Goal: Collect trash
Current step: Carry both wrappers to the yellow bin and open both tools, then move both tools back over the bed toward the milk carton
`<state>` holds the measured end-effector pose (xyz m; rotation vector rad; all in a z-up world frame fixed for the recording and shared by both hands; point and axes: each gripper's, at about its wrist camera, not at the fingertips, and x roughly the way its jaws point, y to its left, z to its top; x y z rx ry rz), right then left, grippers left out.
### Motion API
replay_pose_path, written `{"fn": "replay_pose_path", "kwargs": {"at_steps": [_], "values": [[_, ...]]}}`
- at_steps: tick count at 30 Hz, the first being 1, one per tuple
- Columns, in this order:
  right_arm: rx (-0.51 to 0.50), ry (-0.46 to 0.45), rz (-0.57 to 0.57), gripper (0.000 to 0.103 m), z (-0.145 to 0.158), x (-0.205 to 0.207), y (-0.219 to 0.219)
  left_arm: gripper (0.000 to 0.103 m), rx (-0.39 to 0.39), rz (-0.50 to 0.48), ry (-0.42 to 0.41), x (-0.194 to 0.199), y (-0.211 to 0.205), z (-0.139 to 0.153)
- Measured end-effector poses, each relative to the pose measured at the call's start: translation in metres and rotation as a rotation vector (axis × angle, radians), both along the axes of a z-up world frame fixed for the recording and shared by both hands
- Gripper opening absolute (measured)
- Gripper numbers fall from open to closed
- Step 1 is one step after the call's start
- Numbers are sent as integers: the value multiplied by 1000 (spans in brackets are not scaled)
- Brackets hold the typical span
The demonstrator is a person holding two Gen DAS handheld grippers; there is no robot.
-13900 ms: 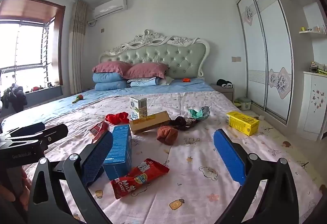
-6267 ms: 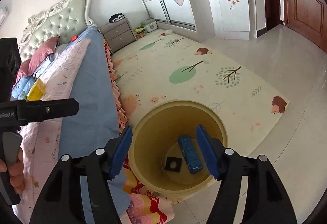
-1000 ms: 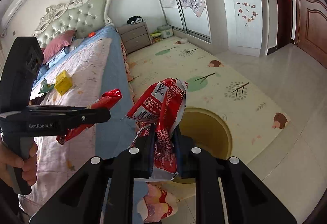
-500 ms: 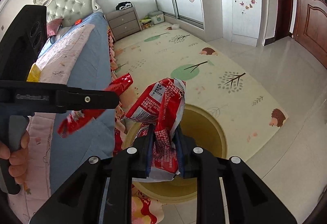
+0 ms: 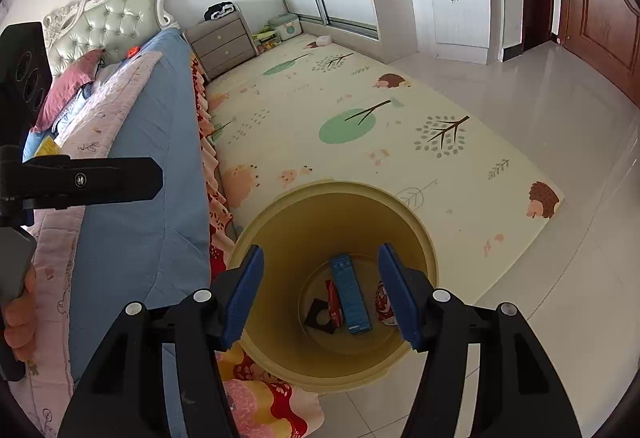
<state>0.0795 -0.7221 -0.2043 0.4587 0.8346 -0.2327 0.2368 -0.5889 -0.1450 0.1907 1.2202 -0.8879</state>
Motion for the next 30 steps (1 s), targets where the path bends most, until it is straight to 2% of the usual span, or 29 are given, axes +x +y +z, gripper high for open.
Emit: {"fn": "replay_pose_path", "kwargs": {"at_steps": [4, 7, 14, 23, 30], "values": [[-13, -17, 0, 59, 13, -9, 3, 99, 5, -26, -56, -17, 1, 11], [-41, -19, 8, 59, 25, -16, 9, 99, -23, -29, -83, -29, 7, 24], [-66, -77, 30, 59, 62, -33, 30, 99, -53, -25, -152, -51, 41, 57], [-84, -229, 138, 59, 121, -38, 101, 99, -75, 97, -235, -59, 147, 93], [-80, -279, 288, 59, 153, -12, 181, 99, -33, 243, -349, -57, 259, 121]]}}
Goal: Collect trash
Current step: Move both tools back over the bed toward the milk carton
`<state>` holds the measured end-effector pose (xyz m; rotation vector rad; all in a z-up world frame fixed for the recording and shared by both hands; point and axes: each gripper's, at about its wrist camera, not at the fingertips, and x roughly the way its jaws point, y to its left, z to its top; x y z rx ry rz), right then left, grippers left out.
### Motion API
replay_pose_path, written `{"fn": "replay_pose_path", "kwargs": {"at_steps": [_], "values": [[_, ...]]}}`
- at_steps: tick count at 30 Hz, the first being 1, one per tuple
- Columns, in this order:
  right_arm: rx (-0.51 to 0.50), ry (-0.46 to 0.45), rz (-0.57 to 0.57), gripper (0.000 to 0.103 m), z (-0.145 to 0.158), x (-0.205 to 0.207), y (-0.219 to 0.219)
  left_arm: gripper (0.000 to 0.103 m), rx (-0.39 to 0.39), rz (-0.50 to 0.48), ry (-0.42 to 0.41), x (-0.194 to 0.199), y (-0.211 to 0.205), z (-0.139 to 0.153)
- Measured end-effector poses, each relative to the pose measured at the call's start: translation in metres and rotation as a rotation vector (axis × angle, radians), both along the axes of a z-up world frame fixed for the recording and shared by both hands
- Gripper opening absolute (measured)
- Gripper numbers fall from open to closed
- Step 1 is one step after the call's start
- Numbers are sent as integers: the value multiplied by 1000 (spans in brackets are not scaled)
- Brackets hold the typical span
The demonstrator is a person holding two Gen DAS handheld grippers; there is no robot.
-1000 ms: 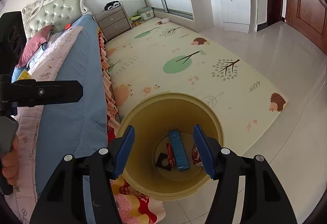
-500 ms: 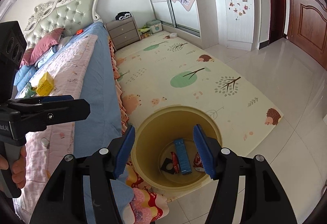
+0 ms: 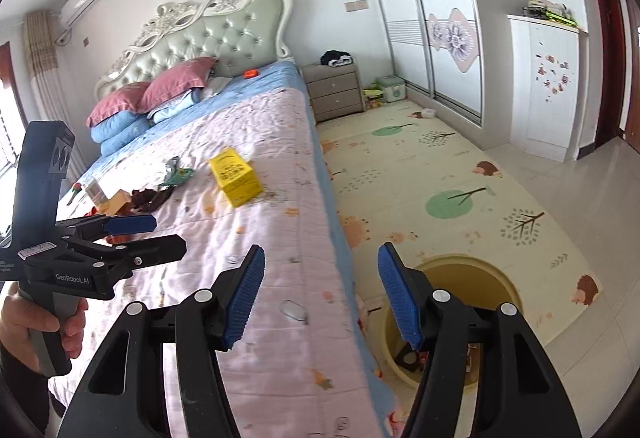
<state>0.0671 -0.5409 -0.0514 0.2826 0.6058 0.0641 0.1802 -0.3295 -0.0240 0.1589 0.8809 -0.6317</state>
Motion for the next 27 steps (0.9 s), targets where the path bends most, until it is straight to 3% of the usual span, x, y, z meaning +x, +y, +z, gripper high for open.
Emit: {"fn": "replay_pose_path", "kwargs": {"at_steps": [16, 20, 27], "values": [[-61, -17, 334, 59, 22, 62, 201, 99, -48, 364, -43, 17, 239, 9], [-57, -5, 378, 59, 20, 80, 232, 99, -49, 433, -47, 31, 281, 8], [-66, 13, 426, 59, 16, 110, 266, 99, -31, 514, -63, 64, 317, 2]]}}
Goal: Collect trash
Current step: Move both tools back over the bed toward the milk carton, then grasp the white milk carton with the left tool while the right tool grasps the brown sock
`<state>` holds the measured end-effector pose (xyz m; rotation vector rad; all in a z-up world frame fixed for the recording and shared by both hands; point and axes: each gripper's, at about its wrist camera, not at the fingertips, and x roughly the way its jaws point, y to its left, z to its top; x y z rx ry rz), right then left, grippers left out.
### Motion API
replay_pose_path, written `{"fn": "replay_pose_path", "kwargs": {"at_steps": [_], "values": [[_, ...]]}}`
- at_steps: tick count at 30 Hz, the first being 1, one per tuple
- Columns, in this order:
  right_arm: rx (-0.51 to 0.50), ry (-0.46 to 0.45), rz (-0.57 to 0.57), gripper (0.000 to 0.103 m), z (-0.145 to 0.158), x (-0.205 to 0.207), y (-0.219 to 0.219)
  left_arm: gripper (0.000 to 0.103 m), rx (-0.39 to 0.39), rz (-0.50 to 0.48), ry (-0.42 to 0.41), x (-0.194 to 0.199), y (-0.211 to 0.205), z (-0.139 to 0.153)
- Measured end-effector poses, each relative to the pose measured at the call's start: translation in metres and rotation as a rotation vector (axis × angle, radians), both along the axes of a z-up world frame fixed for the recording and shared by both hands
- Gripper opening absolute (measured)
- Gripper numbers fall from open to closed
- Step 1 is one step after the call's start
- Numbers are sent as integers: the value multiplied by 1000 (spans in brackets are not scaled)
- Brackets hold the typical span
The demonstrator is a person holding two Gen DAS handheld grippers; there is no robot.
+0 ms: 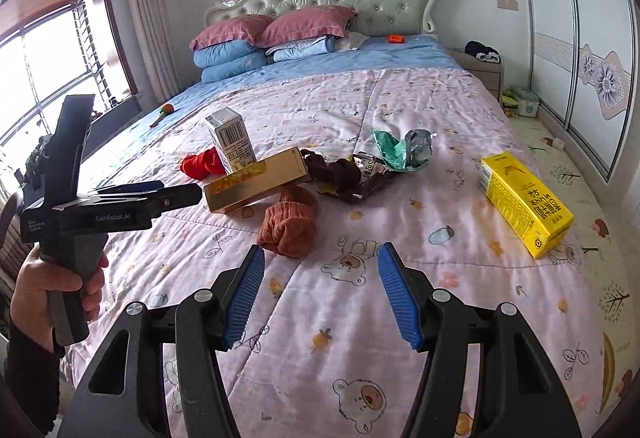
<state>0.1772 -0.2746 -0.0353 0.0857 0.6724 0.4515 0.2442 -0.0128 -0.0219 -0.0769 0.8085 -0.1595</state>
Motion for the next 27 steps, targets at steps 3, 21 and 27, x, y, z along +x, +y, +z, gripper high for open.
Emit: {"fn": "replay_pose_path", "kwargs": {"at_steps": [3, 21, 27], "values": [[-10, 1, 15, 59, 1, 13, 10, 99, -20, 28, -11, 17, 4, 1], [14, 47, 37, 59, -20, 60, -4, 99, -22, 406, -41, 88, -33, 4], [37, 60, 70, 59, -26, 60, -2, 98, -21, 518, -9, 112, -33, 0]]}}
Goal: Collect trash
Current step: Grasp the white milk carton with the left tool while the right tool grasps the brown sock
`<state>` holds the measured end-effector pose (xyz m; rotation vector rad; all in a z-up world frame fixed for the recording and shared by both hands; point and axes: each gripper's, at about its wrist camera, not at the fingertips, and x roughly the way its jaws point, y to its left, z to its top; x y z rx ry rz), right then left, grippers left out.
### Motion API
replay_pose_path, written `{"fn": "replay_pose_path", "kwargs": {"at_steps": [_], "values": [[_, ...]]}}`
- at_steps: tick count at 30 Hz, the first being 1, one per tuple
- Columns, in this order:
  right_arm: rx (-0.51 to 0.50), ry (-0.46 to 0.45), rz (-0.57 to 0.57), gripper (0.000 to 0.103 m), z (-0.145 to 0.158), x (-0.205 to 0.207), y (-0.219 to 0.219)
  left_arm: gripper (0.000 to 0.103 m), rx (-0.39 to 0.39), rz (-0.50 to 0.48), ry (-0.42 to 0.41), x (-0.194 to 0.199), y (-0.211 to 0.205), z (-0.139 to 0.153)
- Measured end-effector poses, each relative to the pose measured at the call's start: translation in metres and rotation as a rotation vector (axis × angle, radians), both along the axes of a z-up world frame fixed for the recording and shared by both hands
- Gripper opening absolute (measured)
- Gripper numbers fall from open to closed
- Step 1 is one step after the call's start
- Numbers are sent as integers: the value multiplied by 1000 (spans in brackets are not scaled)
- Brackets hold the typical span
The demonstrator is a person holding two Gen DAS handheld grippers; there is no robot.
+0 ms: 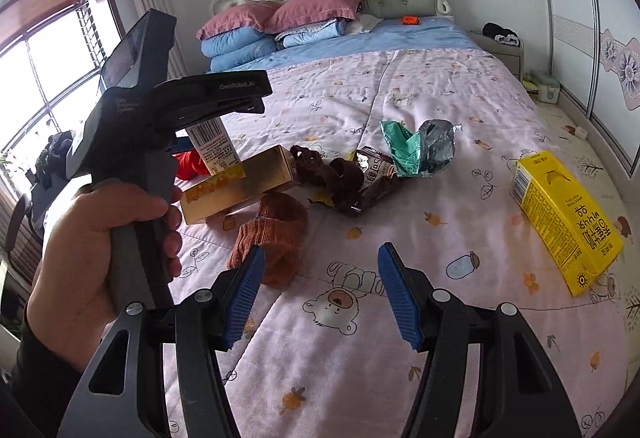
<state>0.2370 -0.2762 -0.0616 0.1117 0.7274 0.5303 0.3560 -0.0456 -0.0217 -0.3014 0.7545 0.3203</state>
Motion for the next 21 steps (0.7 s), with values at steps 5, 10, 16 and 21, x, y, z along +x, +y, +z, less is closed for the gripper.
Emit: {"fn": "replay_pose_path", "kwargs": {"at_steps": [5, 10, 16, 21], "values": [[6, 3, 10, 59, -2, -1, 2, 61, -53, 33, 17, 3, 13, -9], [-5, 16, 8, 59, -7, 0, 8, 49, -69, -8, -21, -2, 25, -8], [-34, 20, 17, 59, -8, 0, 25, 42, -144, -87, -51, -12, 46, -10], [-83, 42, 40, 59, -9, 6, 50, 39, -205, -115, -76, -22, 63, -3]]}}
